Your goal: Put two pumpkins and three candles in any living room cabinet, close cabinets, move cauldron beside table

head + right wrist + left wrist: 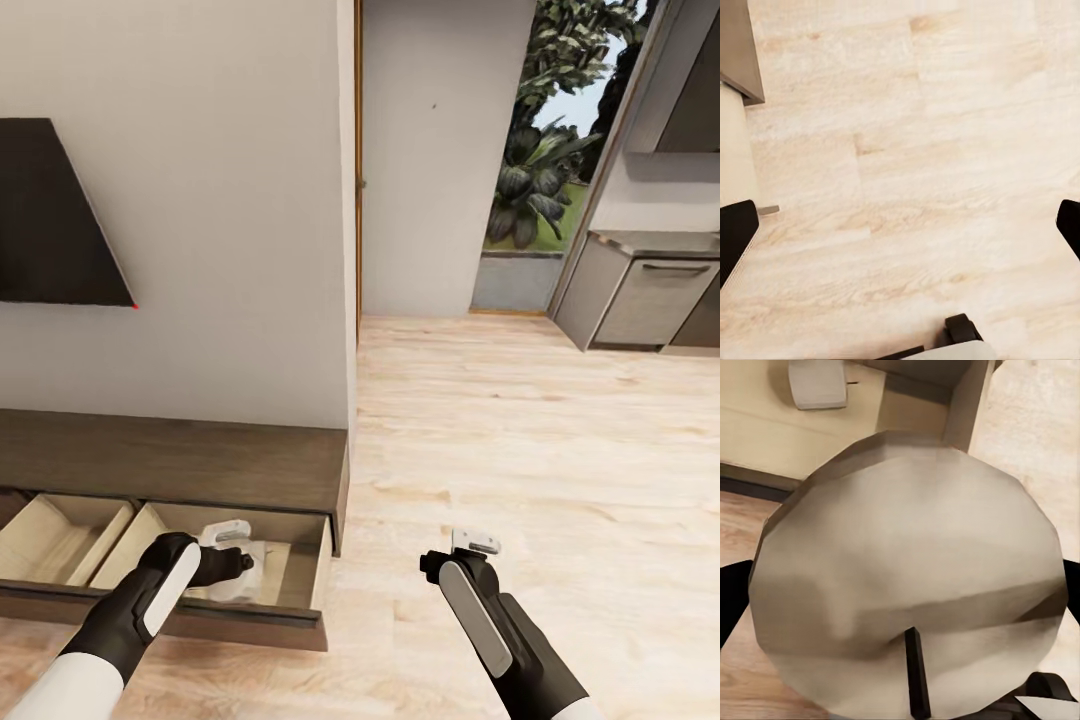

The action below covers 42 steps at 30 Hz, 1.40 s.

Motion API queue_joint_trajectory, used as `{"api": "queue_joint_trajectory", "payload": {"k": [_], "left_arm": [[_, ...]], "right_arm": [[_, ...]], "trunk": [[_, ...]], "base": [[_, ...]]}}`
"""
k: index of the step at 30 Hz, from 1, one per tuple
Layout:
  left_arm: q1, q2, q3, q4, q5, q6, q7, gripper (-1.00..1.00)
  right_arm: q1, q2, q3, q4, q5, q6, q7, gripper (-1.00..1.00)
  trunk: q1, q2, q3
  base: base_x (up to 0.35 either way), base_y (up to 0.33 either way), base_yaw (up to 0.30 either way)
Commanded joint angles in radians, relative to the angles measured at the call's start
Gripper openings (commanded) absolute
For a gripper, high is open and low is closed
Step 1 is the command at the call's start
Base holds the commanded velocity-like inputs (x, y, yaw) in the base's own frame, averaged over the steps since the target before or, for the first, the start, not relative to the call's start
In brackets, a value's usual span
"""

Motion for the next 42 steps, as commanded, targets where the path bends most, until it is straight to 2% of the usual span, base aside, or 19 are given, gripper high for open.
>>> {"api": "queue_joint_trajectory", "payload": {"k": [1, 24, 35, 37, 42], "left_arm": [[-0.001, 0.001, -0.004, -0.001, 0.011, 0.002, 0.009, -1.0], [-0.001, 0.003, -0.003, -0.001, 0.011, 0.002, 0.009, -1.0], [-0.001, 0.003, -0.003, -0.001, 0.013, 0.001, 0.01, -1.0], [-0.001, 0.003, -0.001, -0.001, 0.013, 0.001, 0.011, -1.0], [-0.001, 0.003, 0.023, -0.001, 0.013, 0.002, 0.01, -1.0]], "right_arm": [[-0.001, 0.0, 0.001, -0.001, -0.008, 0.002, -0.01, 1.0], [-0.002, 0.0, 0.001, -0.001, -0.009, 0.002, -0.009, 1.0], [-0.001, 0.0, 0.001, -0.001, -0.009, 0.002, -0.008, 1.0], [-0.002, 0.0, 0.001, -0.002, -0.009, 0.002, -0.007, 1.0], [-0.002, 0.0, 0.001, -0.003, -0.009, 0.002, -0.006, 1.0]], "trunk": [[0.001, -0.001, -0.001], [0.001, -0.001, -0.001], [0.001, -0.001, -0.001], [0.008, -0.015, -0.007], [0.012, -0.022, -0.011]], "base": [[0.33, 0.0, 0.0], [0.324, 0.0, 0.0], [0.049, 0.0, 0.0], [0.001, 0.0, 0.0], [0.0, 0.0, 0.0]]}}
